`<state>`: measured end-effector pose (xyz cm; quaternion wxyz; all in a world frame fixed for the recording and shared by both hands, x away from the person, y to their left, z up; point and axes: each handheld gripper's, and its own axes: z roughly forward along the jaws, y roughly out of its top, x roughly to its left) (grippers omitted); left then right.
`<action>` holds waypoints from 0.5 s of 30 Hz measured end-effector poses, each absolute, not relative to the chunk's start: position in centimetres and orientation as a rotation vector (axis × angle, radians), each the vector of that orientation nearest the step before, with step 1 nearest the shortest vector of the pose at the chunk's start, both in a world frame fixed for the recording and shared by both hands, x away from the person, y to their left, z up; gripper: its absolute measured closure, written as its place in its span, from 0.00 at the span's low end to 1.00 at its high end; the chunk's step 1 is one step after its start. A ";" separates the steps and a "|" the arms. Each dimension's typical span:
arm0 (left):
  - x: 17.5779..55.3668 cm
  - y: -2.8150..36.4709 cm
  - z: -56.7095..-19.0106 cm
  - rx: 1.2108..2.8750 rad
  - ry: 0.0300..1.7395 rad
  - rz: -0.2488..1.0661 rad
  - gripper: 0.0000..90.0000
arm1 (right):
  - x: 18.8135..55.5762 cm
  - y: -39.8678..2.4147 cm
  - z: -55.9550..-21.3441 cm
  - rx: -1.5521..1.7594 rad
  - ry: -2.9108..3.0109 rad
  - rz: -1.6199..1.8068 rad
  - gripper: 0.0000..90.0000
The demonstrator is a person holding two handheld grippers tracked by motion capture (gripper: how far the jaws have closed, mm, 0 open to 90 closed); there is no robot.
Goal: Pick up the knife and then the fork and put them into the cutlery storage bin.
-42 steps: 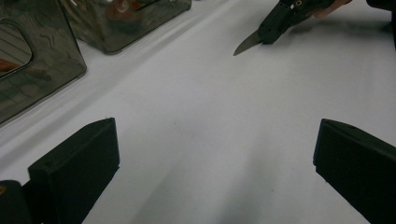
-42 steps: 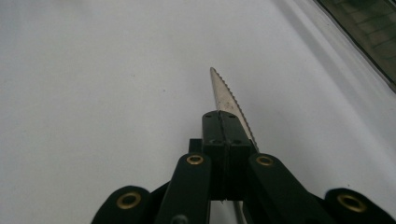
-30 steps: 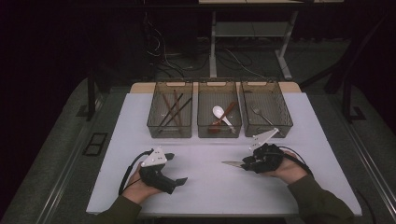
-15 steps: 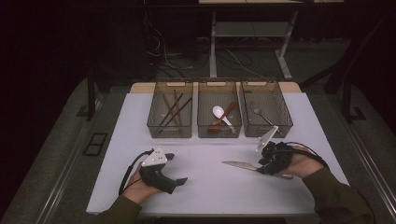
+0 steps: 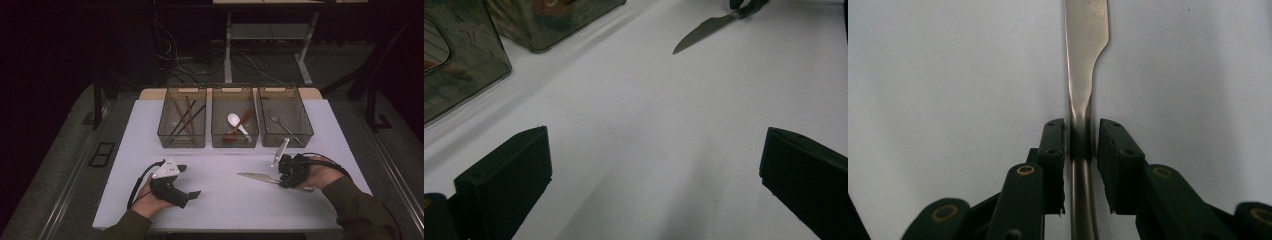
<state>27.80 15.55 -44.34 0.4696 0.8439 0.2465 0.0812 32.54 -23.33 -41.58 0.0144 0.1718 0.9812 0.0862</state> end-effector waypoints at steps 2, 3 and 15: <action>27.8 15.6 -44.4 2.069 0.604 0.198 0.00 | 32.6 -23.2 -41.6 0.532 3.065 0.260 0.81; 27.8 15.5 -44.4 2.068 0.606 0.198 0.00 | 32.7 -23.2 -41.6 0.526 3.063 0.255 0.82; 27.8 15.4 -44.4 2.070 0.602 0.197 0.00 | 32.7 -22.4 -41.9 0.489 3.065 0.173 0.87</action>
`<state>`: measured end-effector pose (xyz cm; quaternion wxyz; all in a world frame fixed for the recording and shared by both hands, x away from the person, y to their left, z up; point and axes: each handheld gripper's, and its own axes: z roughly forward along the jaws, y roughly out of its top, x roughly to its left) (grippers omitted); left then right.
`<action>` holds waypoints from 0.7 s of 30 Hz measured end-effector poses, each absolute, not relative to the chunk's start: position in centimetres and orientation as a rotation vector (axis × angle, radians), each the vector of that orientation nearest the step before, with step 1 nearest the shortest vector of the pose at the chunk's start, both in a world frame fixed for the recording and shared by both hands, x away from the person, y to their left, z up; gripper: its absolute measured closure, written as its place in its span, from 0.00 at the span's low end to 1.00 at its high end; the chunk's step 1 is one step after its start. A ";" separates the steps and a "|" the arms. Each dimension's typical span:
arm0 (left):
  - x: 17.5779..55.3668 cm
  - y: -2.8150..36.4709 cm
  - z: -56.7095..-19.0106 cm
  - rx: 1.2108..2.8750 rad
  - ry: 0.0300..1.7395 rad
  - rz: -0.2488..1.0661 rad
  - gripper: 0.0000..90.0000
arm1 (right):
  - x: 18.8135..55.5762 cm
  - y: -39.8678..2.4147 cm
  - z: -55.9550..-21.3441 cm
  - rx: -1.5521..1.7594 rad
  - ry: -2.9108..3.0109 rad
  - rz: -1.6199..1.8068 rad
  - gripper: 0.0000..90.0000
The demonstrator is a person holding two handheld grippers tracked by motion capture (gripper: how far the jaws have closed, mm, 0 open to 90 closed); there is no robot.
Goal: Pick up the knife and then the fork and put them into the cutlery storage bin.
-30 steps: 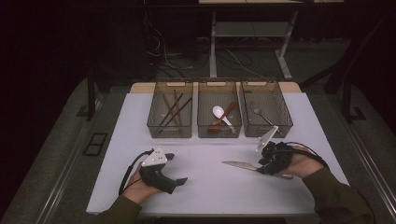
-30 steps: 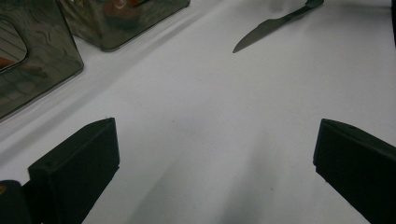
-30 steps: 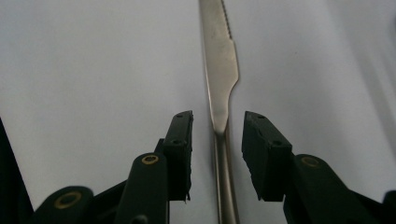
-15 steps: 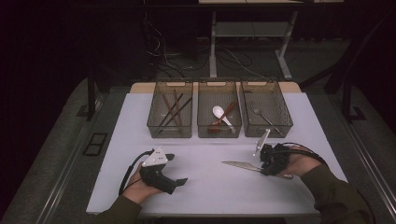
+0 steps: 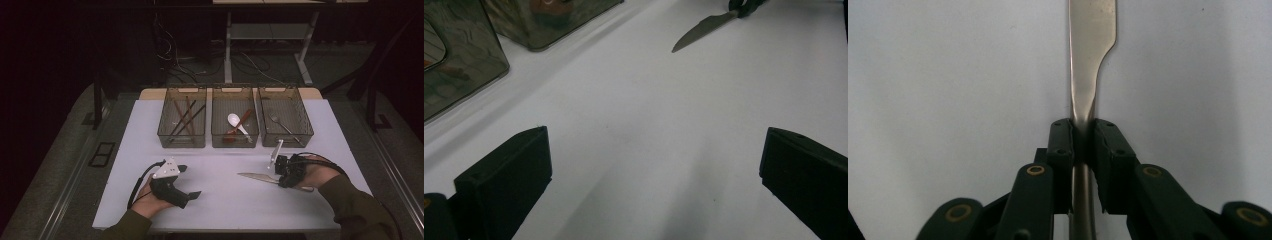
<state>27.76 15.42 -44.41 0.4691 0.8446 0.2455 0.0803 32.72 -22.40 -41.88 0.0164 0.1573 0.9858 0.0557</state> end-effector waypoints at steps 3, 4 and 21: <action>27.7 15.4 -44.4 2.071 0.602 0.199 0.00 | 32.6 -22.3 -41.9 0.469 3.062 0.170 0.88; 27.8 15.5 -44.4 2.072 0.600 0.200 0.00 | 32.6 -22.3 -41.9 0.461 3.063 0.169 0.88; 27.7 15.5 -44.3 2.071 0.599 0.201 0.00 | 32.8 -23.3 -41.1 0.470 3.041 0.319 0.89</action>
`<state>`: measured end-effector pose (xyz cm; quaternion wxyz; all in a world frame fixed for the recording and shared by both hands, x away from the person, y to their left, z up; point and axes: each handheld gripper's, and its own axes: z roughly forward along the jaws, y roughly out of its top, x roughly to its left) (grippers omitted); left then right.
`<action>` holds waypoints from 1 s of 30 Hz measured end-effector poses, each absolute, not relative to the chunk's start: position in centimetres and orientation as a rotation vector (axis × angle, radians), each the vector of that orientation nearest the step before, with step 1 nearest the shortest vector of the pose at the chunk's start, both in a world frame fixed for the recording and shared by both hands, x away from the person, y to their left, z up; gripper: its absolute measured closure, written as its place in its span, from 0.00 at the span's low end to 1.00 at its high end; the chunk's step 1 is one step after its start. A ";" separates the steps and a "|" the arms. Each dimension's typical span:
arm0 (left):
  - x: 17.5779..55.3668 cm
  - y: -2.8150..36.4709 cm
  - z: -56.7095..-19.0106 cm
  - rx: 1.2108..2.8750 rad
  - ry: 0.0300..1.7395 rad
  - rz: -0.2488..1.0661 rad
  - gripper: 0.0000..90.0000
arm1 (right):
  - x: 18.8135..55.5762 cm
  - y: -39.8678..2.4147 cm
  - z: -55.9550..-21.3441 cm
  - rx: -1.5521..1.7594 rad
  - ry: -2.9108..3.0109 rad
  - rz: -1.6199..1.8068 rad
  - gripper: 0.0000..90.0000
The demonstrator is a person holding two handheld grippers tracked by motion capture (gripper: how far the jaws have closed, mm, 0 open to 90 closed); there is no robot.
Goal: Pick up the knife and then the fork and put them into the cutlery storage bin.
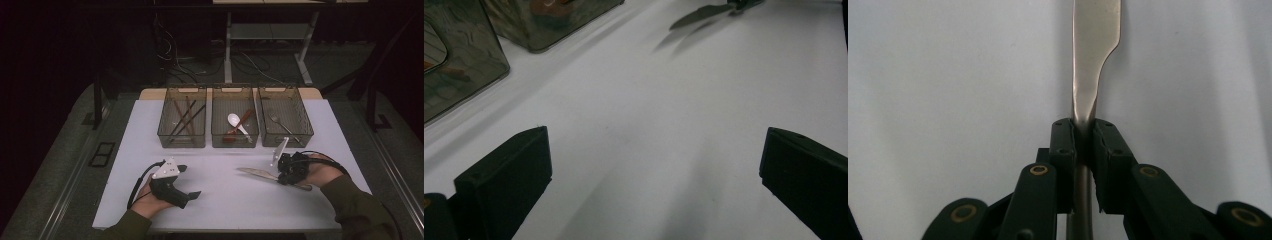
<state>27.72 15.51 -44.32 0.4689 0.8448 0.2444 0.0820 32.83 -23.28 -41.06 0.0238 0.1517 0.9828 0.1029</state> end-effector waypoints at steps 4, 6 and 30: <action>27.7 15.5 -44.3 2.071 0.597 0.202 0.00 | 33.1 -24.1 -40.6 0.535 3.013 0.438 0.89; 27.7 15.5 -44.3 2.071 0.597 0.202 0.00 | 33.4 -24.7 -40.4 0.564 2.984 0.526 0.88; 27.7 15.5 -44.3 2.074 0.588 0.199 0.00 | 34.3 -30.9 -39.3 0.967 2.551 1.246 0.89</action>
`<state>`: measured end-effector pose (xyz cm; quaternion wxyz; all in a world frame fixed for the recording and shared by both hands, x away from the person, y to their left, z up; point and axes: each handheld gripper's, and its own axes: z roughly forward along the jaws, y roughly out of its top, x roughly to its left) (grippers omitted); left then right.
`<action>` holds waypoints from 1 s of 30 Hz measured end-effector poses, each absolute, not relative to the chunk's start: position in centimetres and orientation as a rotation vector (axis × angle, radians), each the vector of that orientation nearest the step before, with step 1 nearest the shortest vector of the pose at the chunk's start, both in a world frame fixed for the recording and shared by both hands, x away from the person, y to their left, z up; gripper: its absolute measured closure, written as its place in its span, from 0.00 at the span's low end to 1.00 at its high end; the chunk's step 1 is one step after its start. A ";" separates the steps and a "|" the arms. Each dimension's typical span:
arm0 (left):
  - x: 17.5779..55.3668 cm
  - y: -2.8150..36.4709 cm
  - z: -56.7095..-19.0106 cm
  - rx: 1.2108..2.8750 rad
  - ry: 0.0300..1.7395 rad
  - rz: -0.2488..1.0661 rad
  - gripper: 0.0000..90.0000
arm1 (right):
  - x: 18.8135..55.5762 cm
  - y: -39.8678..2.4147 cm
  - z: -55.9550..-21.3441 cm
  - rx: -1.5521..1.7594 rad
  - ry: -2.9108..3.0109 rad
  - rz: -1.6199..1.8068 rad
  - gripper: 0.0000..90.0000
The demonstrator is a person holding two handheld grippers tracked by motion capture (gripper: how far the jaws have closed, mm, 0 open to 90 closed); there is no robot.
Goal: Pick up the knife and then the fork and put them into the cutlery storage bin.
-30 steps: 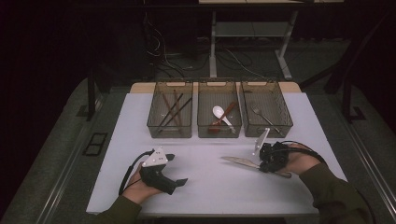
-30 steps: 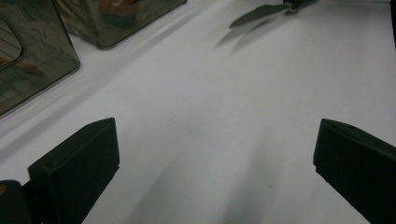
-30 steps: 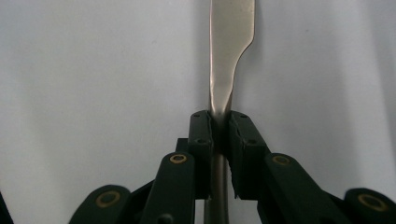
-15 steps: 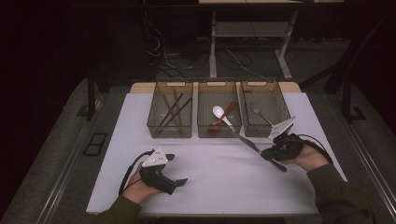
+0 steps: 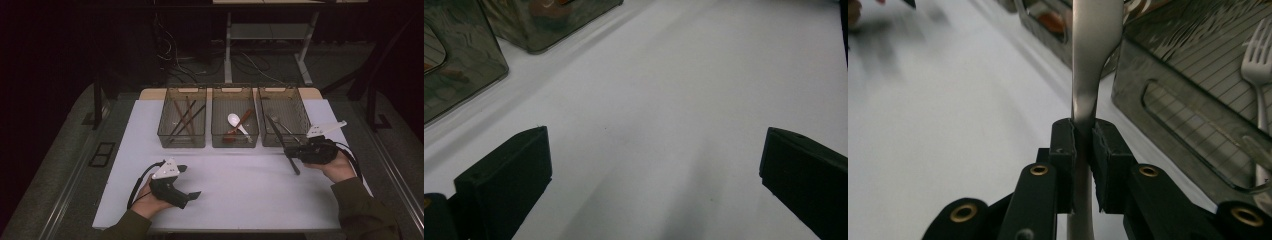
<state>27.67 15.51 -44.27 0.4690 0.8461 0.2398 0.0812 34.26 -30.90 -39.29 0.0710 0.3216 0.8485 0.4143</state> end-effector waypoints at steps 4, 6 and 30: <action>27.7 15.5 -44.3 2.069 0.589 0.199 0.00 | 34.2 -31.4 -39.2 0.994 2.477 1.313 0.89; 27.7 15.5 -44.3 2.071 0.589 0.199 0.00 | 34.1 -31.7 -39.0 1.016 2.430 1.345 0.89; 27.7 15.6 -44.3 2.070 0.599 0.198 0.00 | 38.2 -33.5 -32.8 1.070 2.047 1.446 0.89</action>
